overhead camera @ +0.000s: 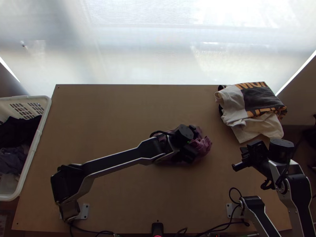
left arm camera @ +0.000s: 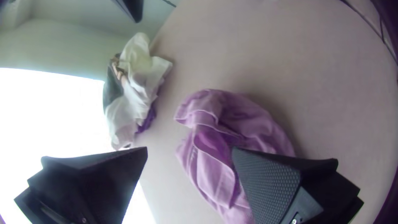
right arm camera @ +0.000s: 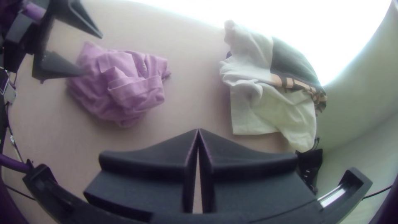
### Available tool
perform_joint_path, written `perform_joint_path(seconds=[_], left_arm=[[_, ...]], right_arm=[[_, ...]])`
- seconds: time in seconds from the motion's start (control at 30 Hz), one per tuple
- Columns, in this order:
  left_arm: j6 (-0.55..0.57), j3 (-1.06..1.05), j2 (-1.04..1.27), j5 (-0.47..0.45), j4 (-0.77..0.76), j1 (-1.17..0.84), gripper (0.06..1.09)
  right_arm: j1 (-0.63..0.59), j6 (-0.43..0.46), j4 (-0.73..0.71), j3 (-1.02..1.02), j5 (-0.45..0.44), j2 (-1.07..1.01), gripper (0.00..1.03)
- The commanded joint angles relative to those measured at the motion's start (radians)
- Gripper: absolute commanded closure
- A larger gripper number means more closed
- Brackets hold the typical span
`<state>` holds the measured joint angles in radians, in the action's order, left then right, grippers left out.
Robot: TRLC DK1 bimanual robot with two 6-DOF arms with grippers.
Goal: Fold the t-shirt
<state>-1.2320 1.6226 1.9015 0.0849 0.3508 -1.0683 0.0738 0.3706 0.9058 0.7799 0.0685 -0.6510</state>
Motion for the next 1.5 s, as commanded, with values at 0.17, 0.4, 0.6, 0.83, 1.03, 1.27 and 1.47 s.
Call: perform_joint_path(seconds=[0.17, 0.4, 0.6, 0.83, 1.03, 1.27, 1.47], left_arm=[[0.197, -0.267, -0.232, 0.038, 0.014, 0.09, 0.1], [0.585, -0.185, -0.217, 0.046, 0.177, 0.103, 0.32], [0.822, -0.179, -0.197, -0.088, 0.226, 0.162, 0.92], [1.054, -0.087, -0.039, -0.386, 0.358, 0.288, 1.05], [1.072, -0.007, 0.084, -0.416, 0.366, 0.288, 1.05], [1.046, 0.011, 0.174, -0.389, 0.37, 0.26, 1.05], [1.005, -0.001, 0.177, -0.277, 0.369, 0.278, 1.05]], right_arm=[[0.095, -0.071, 0.002, 0.041, 0.033, -0.038, 1.0], [0.334, -0.096, -0.068, 0.094, 0.04, -0.191, 1.0], [0.457, -0.053, -0.148, 0.137, 0.04, -0.343, 1.0], [0.503, -0.061, -0.288, 0.142, 0.086, -0.546, 1.0], [0.521, -0.087, -0.343, 0.217, 0.149, -0.707, 1.0], [0.577, -0.124, -0.364, 0.282, 0.203, -0.811, 1.0], [0.629, -0.141, -0.403, 0.286, 0.234, -0.863, 1.0]])
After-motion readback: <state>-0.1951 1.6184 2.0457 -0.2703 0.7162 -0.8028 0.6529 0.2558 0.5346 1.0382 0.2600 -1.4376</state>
